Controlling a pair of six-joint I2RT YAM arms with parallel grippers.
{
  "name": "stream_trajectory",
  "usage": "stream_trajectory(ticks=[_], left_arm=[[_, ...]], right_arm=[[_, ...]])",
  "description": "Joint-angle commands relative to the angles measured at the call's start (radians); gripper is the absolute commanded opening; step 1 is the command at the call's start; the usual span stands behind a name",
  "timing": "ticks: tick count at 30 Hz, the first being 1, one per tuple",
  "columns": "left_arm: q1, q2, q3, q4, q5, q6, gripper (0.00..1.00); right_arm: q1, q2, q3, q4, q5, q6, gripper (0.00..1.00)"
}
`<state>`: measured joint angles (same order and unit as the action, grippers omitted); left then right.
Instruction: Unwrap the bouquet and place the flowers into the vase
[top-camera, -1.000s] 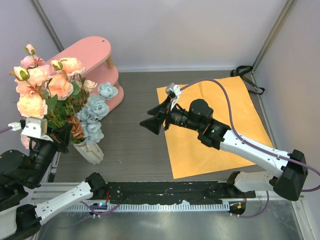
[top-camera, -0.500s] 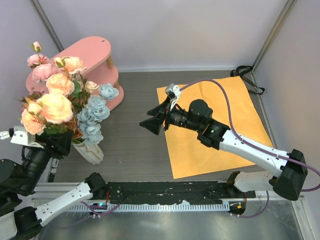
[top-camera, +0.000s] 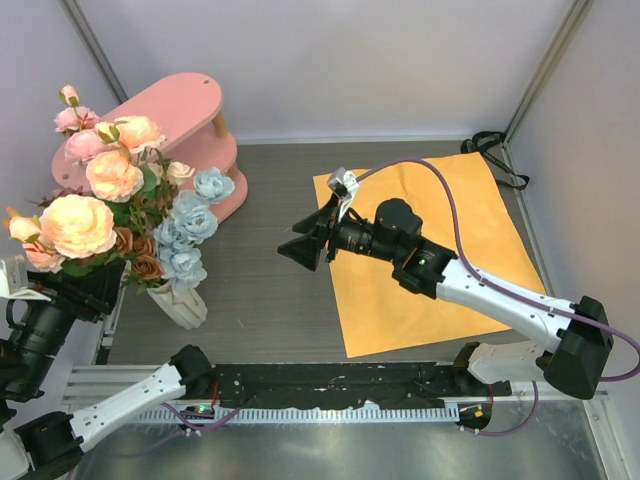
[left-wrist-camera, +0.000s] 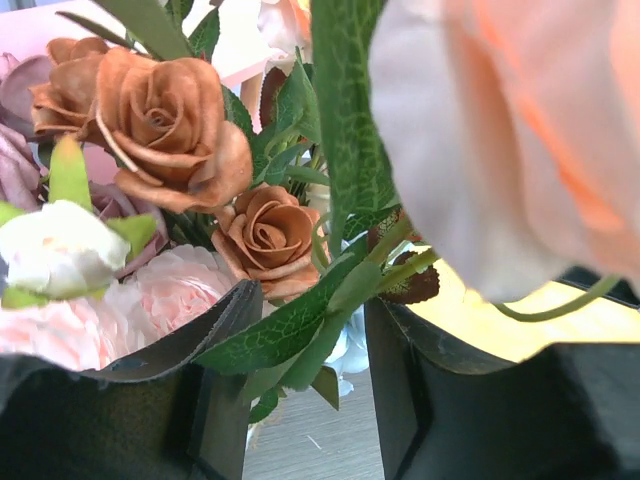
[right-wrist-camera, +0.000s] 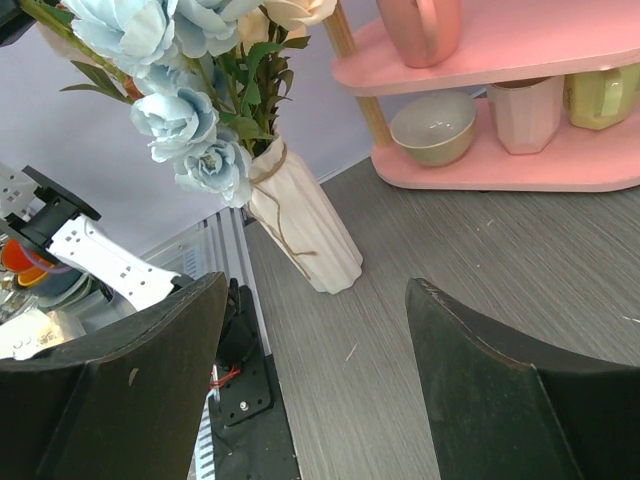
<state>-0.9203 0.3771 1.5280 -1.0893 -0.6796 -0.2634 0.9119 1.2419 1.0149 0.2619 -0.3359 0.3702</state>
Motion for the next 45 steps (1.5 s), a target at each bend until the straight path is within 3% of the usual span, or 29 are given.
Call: stream_trajectory(ticks=[1,2,6,9,18,22,29,32,34,35,40,45], left_arm=[[0.005,0.02,-0.015,0.035,0.017,-0.01,0.48],[0.005,0.025,-0.02,0.038,0.029,-0.007,0.47],[0.005,0.046,-0.031,0.028,0.026,-0.005,0.25],[0.005,0.057,-0.048,-0.003,0.005,-0.005,0.17],[0.005,0.014,-0.141,-0.029,-0.024,-0.031,0.11],[0.005,0.013,-0.129,-0.047,-0.028,-0.042,0.12],[0.005,0.016,-0.048,-0.043,0.023,-0.073,0.41],[0.005,0.019,-0.023,-0.029,0.052,-0.079,0.46],[0.005,0.023,-0.02,-0.027,0.058,-0.08,0.41],[0.005,0.023,-0.022,-0.03,0.057,-0.08,0.33],[0.005,0.032,-0.057,-0.052,0.052,-0.079,0.13],[0.005,0.025,-0.078,-0.08,0.054,-0.092,0.06]], right_arm=[[-0.004,0.002,-0.001,0.05,-0.012,0.012,0.78],[-0.004,0.002,-0.001,0.051,-0.012,0.012,0.78],[-0.004,-0.002,-0.007,0.051,-0.012,0.015,0.78],[-0.004,-0.002,-0.009,0.051,-0.014,0.018,0.78],[-0.004,-0.002,-0.021,0.056,-0.014,0.021,0.78],[-0.004,0.005,-0.021,0.06,-0.015,0.026,0.78],[-0.004,0.011,-0.019,0.065,-0.015,0.03,0.78],[-0.004,0.013,-0.021,0.065,-0.015,0.032,0.78],[-0.005,0.014,-0.022,0.065,-0.017,0.036,0.78],[-0.004,0.014,-0.021,0.066,-0.017,0.038,0.78],[-0.004,0.01,-0.025,0.068,-0.015,0.041,0.78],[-0.005,0.005,-0.029,0.066,-0.017,0.042,0.78]])
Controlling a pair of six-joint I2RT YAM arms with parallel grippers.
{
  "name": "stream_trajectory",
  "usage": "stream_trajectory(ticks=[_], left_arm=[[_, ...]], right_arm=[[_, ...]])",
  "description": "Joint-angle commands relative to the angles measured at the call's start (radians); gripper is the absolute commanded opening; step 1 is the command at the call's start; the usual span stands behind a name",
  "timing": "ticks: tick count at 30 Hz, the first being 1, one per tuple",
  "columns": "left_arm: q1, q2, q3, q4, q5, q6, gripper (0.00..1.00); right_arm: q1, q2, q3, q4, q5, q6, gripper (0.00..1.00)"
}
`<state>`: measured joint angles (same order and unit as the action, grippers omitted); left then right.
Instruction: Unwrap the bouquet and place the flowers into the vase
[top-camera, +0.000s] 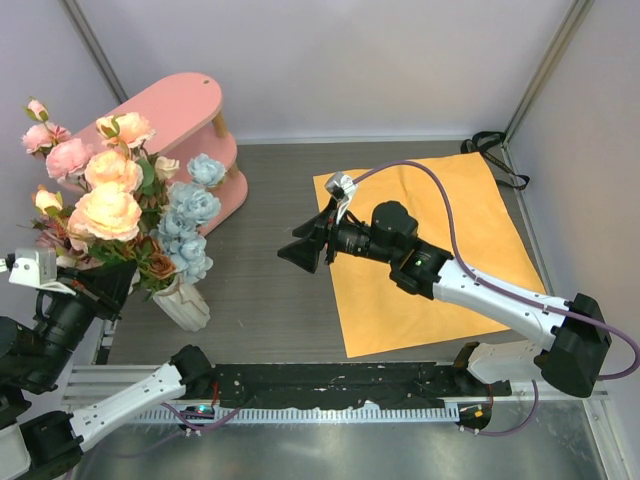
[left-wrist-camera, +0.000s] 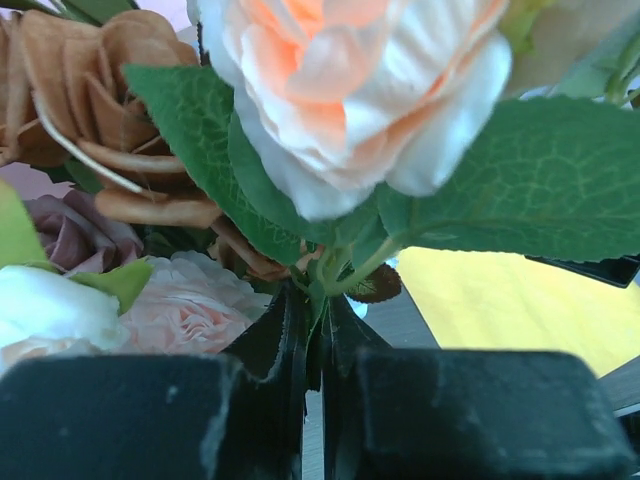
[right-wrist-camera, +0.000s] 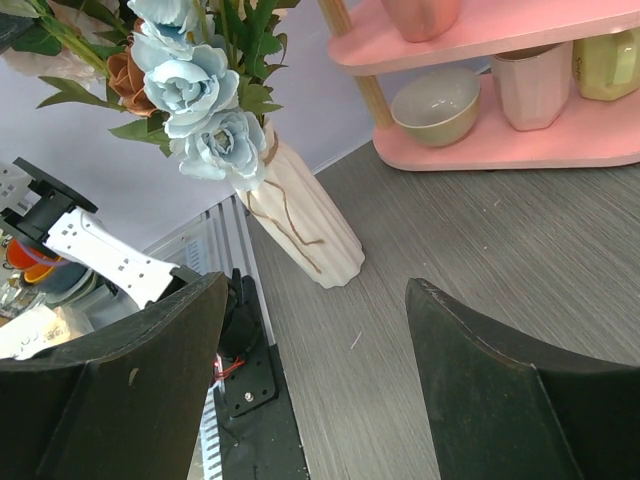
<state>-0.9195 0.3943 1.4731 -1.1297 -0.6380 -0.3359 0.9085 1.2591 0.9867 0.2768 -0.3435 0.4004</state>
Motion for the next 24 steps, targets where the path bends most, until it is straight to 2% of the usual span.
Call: stream_trajectory(ticks=[1,3,6,7,10,14,16,20,22,24], left_arm=[[0.004,0.006,-0.023,-0.042,0.009,-0.023,0.06],[0.004,0.002,-0.013,-0.051,0.012,-0.034,0.08],[0.004,0.006,0.038,-0.051,0.024,-0.051,0.36],[0.004,0.008,0.07,-0.042,0.044,-0.055,0.5],[0.004,0.023,0.145,-0.018,0.096,-0.068,0.68],[0.004,0.046,0.231,0.062,0.252,-0.069,0.8],[0.004,0.07,0.283,0.125,0.308,-0.069,0.83],[0.004,0.153,0.371,0.251,0.46,-0.058,0.84],[0.004,0.233,0.43,0.319,0.569,-0.052,0.84],[0.004,0.297,0.496,0.367,0.694,-0.045,0.85]], right_arm=[[0.0,-0.013,-0.002,0.048,-0.008,0.012,0.78],[-0.002,-0.017,-0.002,0.047,-0.006,0.012,0.78],[0.0,-0.013,-0.002,0.041,-0.002,0.009,0.78],[0.0,-0.013,0.0,0.032,0.0,0.009,0.78],[0.0,-0.012,0.006,0.006,0.014,0.009,0.78],[0.0,-0.027,0.02,-0.062,0.076,-0.003,0.78],[0.0,-0.041,0.036,-0.123,0.131,-0.023,0.79],[-0.002,-0.058,0.067,-0.223,0.244,-0.037,0.82],[-0.002,-0.063,0.092,-0.304,0.285,-0.04,0.84],[-0.002,-0.069,0.105,-0.353,0.395,-0.026,0.86]])
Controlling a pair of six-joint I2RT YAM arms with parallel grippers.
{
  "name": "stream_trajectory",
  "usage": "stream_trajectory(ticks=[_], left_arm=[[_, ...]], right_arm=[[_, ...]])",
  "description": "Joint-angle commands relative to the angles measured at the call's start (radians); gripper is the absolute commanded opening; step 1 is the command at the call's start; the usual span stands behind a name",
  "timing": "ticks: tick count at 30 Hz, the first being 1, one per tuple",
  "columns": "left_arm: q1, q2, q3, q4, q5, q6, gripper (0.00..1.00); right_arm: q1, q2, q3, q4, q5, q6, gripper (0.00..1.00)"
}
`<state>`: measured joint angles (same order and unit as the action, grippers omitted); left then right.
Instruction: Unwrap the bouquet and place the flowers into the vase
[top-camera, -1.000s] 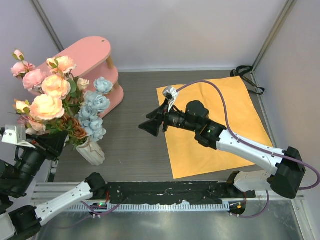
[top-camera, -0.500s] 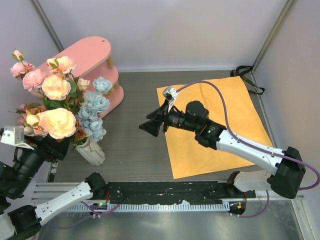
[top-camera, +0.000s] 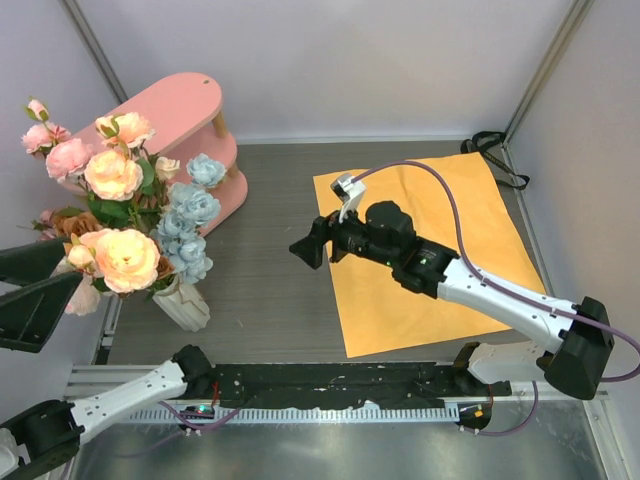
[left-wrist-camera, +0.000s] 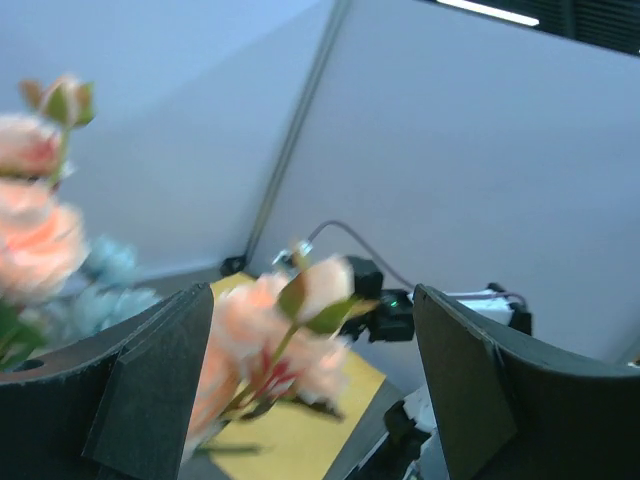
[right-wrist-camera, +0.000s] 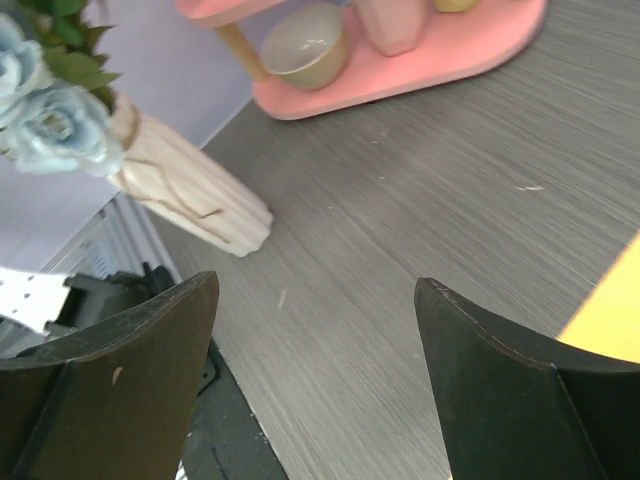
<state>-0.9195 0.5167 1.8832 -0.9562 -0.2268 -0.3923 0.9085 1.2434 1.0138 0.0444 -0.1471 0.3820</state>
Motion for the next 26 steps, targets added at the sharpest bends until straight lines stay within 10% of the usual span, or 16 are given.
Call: stream_trajectory(ticks=[1,13,26], left_arm=[[0.004,0.207,0.111,0.242,0.315,0.015,0.85],[0.004,0.835,0.501,0.373,0.525,0.001,0.91],[-0.004,0.738,-0.206,0.419,0.135,0.035,0.98]], right_arm=[[-0.002,-0.064,0.08,-0.159,0.24,0.0,0.86],[0.0,-0.205,0.009,-0.49,0.968,0.181,0.94],[-0.002,-0.245,-0.003,-0.65,1.057,0.212,1.0]])
